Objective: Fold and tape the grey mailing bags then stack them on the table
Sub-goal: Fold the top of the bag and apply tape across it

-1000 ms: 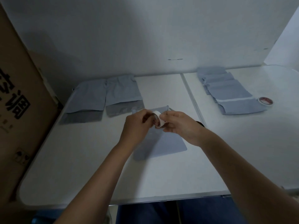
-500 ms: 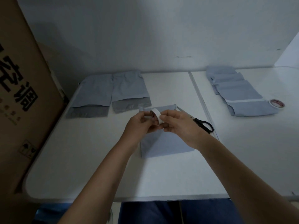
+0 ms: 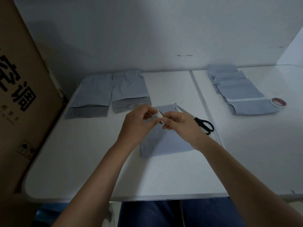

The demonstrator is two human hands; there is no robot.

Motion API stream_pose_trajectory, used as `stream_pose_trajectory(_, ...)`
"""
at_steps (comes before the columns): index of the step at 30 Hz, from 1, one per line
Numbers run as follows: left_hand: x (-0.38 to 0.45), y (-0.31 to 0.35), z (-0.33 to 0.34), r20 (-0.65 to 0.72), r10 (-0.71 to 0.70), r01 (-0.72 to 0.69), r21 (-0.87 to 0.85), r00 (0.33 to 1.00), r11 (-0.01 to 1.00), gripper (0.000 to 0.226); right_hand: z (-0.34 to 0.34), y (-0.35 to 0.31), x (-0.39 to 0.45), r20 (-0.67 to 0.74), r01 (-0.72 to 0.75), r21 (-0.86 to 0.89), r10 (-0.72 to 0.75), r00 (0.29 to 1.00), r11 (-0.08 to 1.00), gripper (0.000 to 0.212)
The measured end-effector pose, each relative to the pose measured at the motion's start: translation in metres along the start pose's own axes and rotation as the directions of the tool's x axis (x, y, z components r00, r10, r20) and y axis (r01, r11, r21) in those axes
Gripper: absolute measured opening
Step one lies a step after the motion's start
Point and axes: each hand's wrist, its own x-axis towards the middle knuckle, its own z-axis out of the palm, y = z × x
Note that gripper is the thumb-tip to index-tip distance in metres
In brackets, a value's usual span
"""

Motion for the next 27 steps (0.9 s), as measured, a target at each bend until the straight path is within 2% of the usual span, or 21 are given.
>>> stream_pose_trajectory(4, 0.003, 0.005, 0.0, 0.018, -0.059, 0.059, -0.015, 0.998, 0.998, 0.01, -0.003, 0.001, -0.002, -0.018, 0.021, -0.109, -0.023, 1.0, 0.994, 0.019)
stream_pose_trajectory(7, 0.005, 0.006, 0.0, 0.036, -0.054, 0.053, 0.016, 0.998, 0.998, 0.006, -0.004, 0.002, -0.003, -0.028, 0.021, -0.163, -0.026, 0.999, 0.986, 0.02)
stream_pose_trajectory(10, 0.006, 0.002, 0.0, 0.05, 0.082, -0.091, 0.224, 0.995, 0.97, 0.006, -0.003, 0.002, -0.003, -0.04, 0.022, -0.208, -0.031, 0.999, 0.978, 0.02)
stream_pose_trajectory(13, 0.004, 0.002, 0.003, 0.064, 0.216, -0.222, 0.445, 0.974, 0.868, 0.011, -0.002, 0.001, -0.003, -0.031, 0.029, -0.226, -0.037, 0.999, 0.974, 0.02)
stream_pose_trajectory(15, 0.005, 0.002, 0.001, 0.054, 0.241, -0.24, 0.443, 0.969, 0.864, 0.012, -0.005, 0.0, -0.003, -0.071, 0.018, -0.217, -0.034, 0.997, 0.976, 0.021)
stream_pose_trajectory(17, 0.008, 0.001, -0.002, 0.074, 0.254, -0.263, 0.386, 0.964, 0.884, 0.013, -0.011, -0.001, 0.0, -0.176, -0.014, -0.203, -0.022, 0.984, 0.979, 0.024)
stream_pose_trajectory(19, 0.011, 0.001, -0.004, 0.124, 0.284, -0.308, 0.295, 0.951, 0.904, 0.014, -0.018, -0.005, 0.005, -0.202, -0.129, -0.078, 0.111, 0.973, 0.989, 0.031)
stream_pose_trajectory(21, 0.014, 0.001, -0.003, 0.169, 0.331, -0.362, 0.215, 0.928, 0.907, 0.015, -0.022, -0.012, 0.008, -0.04, -0.315, 0.157, 0.325, 0.945, 0.936, 0.041)
stream_pose_trajectory(22, 0.015, 0.0, -0.002, 0.182, 0.353, -0.385, 0.193, 0.918, 0.902, 0.016, -0.022, -0.015, 0.007, 0.067, -0.386, 0.244, 0.382, 0.922, 0.89, 0.044)
stream_pose_trajectory(24, 0.017, -0.002, -0.001, 0.198, 0.379, -0.412, 0.163, 0.904, 0.897, 0.016, -0.019, -0.018, 0.004, 0.213, -0.434, 0.354, 0.38, 0.9, 0.829, 0.04)
stream_pose_trajectory(27, 0.017, -0.005, -0.004, 0.203, 0.378, -0.405, 0.114, 0.903, 0.907, 0.015, -0.019, -0.016, 0.001, 0.286, -0.424, 0.468, 0.321, 0.903, 0.775, 0.021)
